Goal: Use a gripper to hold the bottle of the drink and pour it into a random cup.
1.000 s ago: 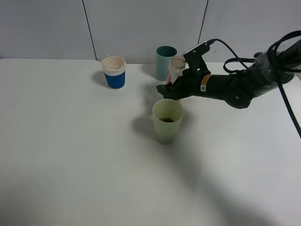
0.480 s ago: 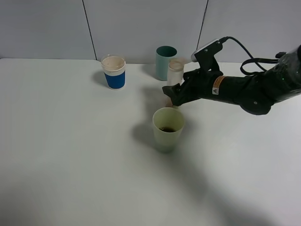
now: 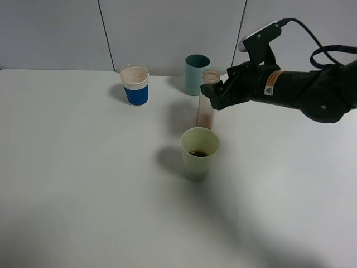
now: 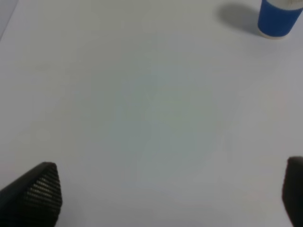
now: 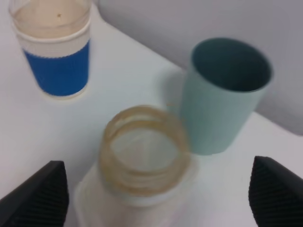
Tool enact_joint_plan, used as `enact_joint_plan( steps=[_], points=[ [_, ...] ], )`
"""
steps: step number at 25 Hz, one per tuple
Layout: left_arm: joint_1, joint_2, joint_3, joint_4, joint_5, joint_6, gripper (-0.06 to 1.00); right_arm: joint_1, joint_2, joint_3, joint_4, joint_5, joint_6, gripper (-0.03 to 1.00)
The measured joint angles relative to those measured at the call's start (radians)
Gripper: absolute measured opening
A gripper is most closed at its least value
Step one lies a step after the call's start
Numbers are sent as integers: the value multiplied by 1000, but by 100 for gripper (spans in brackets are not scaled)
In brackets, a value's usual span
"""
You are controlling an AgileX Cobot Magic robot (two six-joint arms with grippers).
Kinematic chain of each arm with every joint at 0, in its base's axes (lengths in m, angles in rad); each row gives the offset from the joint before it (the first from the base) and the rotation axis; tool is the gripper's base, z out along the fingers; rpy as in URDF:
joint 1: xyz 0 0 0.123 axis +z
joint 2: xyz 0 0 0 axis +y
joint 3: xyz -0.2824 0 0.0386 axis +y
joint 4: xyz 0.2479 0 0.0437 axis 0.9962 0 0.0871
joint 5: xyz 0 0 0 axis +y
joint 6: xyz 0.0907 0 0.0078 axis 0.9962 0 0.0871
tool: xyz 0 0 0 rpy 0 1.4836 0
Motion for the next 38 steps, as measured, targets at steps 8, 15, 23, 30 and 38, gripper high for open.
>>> enact_joint_plan(
  steps=[8,15,23,30,38],
  points=[
    [0,0,0,0,0,0,93,0,-250,0,174,215,-129,75],
    [0,0,0,0,0,0,93,-30,-466,0,310,410,-306,75],
    [0,0,0,0,0,0,93,-174,-754,0,310,580,-311,75],
    [0,0,0,0,0,0,93,-327,-1028,0,289,827,-251,75],
    [0,0,0,0,0,0,93,-350,-1310,0,289,1088,-166,80]
  ],
)
